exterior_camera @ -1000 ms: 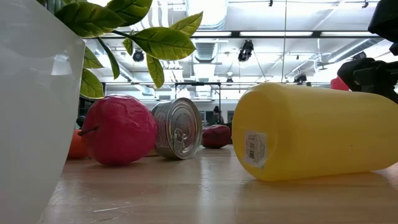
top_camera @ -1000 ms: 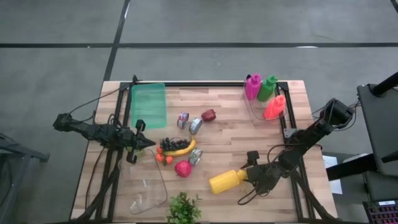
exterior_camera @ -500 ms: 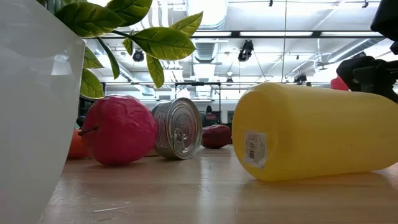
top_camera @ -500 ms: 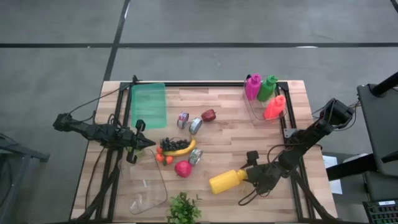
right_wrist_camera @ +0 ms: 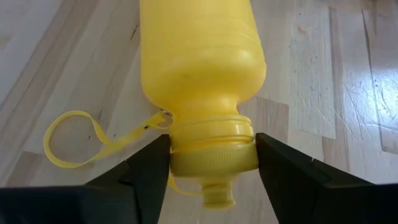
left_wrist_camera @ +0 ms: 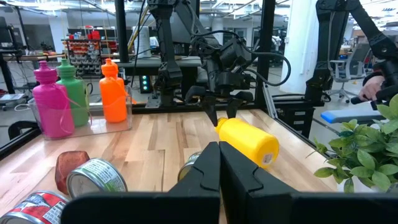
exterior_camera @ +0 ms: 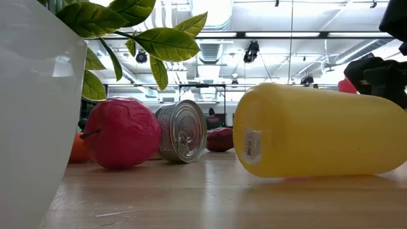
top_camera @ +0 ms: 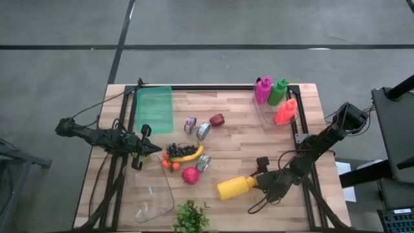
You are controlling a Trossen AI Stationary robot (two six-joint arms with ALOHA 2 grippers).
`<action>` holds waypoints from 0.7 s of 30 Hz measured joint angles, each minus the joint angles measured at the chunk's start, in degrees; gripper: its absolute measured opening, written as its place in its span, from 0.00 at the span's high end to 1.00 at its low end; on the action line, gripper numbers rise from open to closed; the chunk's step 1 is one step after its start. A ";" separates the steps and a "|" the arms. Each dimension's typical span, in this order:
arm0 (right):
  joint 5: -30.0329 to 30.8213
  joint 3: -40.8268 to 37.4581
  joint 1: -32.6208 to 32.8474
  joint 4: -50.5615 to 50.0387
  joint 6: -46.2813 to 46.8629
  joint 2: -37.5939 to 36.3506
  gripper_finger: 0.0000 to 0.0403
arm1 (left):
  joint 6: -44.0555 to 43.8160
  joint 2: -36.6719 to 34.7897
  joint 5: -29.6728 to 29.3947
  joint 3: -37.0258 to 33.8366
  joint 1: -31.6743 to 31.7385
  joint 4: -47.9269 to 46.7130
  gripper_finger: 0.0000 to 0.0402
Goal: Pick & Place Food Item
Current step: Put the yellow tumbler bottle into the top right transparent bin
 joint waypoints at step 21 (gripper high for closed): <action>-0.20 3.34 0.02 -7.01 0.04 -0.66 0.44 | 0.00 0.01 0.00 0.01 0.01 0.02 1.00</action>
